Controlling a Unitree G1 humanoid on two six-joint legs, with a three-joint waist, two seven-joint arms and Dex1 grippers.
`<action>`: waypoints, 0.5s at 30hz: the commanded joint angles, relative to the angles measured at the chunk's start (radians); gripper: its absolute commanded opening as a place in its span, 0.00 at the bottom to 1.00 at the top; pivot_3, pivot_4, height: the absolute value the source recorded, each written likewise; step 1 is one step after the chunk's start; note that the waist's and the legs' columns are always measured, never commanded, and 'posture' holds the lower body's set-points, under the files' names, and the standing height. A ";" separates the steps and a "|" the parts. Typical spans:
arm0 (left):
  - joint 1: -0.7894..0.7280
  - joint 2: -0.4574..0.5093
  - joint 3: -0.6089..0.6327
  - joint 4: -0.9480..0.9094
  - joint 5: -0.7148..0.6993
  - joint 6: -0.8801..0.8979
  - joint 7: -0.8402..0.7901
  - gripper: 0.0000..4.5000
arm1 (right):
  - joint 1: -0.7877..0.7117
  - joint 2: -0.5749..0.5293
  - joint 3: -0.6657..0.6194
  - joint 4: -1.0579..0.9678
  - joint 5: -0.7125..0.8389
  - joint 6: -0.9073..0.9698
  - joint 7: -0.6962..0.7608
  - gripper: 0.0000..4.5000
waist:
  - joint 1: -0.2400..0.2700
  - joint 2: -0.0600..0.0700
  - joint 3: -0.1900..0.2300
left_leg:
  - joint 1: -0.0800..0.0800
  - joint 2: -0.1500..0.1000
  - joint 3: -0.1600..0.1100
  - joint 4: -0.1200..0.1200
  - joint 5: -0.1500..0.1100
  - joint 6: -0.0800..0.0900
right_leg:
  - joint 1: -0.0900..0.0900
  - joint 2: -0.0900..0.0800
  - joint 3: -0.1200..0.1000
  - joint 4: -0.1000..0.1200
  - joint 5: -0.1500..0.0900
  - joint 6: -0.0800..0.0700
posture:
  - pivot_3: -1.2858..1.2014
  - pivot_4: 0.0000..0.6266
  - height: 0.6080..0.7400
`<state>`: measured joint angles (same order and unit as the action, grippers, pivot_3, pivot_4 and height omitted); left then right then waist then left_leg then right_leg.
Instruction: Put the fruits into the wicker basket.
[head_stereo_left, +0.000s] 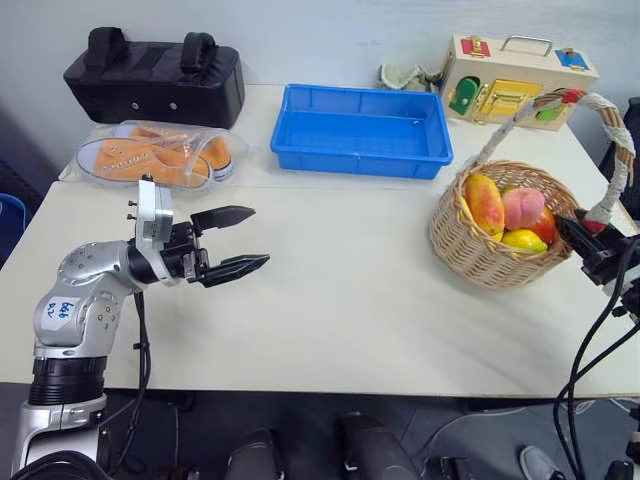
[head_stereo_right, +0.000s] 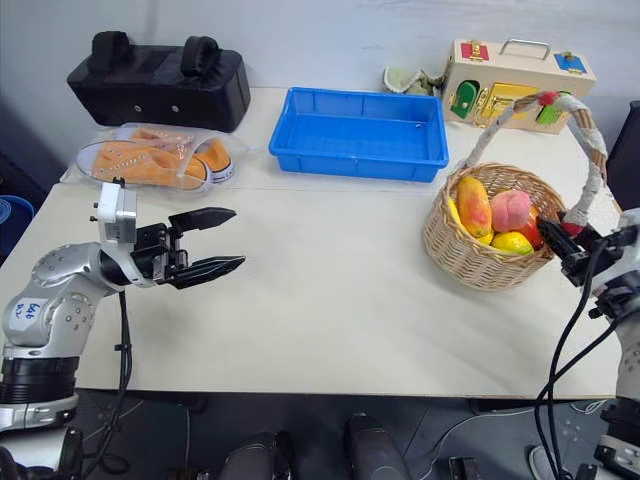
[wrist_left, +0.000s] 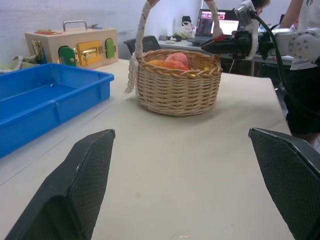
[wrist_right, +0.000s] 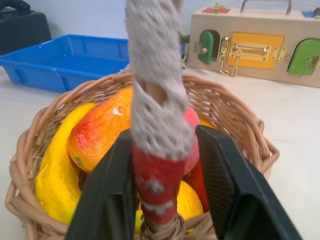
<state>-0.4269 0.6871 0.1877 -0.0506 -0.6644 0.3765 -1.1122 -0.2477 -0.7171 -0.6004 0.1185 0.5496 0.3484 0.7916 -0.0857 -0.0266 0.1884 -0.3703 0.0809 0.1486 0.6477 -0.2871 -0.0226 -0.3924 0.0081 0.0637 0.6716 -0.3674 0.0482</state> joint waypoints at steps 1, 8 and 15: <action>0.004 0.033 0.047 0.044 0.003 -0.006 -0.013 1.00 | 0.040 -0.081 -0.039 -0.080 0.021 -0.088 0.125 0.66 | 0.002 0.000 0.000 | 0.000 0.000 0.000 0.000 0.000 0.000 | 0.000 0.000 0.000 0.000 0.000 0.000 | 0.52 0.24 1.00; 0.059 0.108 0.062 0.240 0.100 -0.107 -0.080 1.00 | 0.145 -0.164 -0.113 -0.069 0.004 -0.162 0.214 0.99 | 0.002 0.000 0.000 | -0.001 0.000 -0.001 0.000 -0.001 0.001 | 0.001 -0.001 -0.001 -0.003 0.000 0.000 | 0.52 0.24 1.00; 0.219 0.142 0.122 0.176 0.153 -0.202 -0.060 1.00 | 0.388 -0.127 -0.139 -0.169 0.063 -0.319 0.488 0.99 | 0.004 0.000 0.000 | -0.002 0.001 -0.002 -0.002 -0.003 0.001 | 0.002 -0.001 -0.002 -0.009 0.000 0.000 | 0.52 0.24 1.00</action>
<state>-0.2473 0.8083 0.2603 0.1995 -0.5172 0.2050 -1.1878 0.0925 -0.8564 -0.7354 0.0065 0.5802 0.0546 1.2075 -0.0814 -0.0265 0.1887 -0.3719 0.0815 0.1470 0.6456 -0.2900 -0.0207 -0.3899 0.0072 0.0620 0.6628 -0.3675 0.0485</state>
